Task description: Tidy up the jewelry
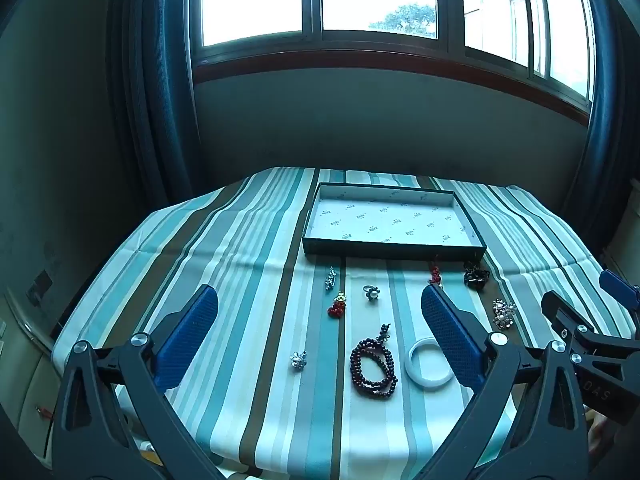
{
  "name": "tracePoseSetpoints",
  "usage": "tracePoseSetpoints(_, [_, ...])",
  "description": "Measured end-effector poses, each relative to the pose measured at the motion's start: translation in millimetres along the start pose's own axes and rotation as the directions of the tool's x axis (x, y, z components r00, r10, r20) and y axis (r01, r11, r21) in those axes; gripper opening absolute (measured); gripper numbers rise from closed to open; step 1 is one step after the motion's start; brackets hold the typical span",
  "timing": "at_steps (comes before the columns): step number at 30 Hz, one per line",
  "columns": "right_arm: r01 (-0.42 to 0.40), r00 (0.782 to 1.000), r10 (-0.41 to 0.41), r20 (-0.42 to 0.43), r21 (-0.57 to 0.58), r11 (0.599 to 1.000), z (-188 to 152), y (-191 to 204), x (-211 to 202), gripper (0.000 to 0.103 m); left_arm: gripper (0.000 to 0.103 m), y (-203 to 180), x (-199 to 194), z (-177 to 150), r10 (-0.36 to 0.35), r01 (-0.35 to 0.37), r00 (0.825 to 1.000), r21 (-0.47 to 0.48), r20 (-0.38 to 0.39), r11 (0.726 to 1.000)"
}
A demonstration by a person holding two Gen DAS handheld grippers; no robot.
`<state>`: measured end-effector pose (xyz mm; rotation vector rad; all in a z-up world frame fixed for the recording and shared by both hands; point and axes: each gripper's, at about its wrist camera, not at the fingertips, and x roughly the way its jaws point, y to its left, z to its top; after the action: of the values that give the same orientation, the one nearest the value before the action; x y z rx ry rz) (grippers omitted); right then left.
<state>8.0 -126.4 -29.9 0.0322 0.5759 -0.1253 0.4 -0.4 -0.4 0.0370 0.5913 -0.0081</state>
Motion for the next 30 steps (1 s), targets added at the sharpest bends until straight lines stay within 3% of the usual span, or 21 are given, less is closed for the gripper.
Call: tracePoseSetpoints(30, [0.004,1.0,-0.004,0.018,-0.005,1.0,6.7,1.4,-6.4,0.099,0.101,0.7,-9.3,8.4,-0.011,0.011,1.0,-0.009,0.022,1.0])
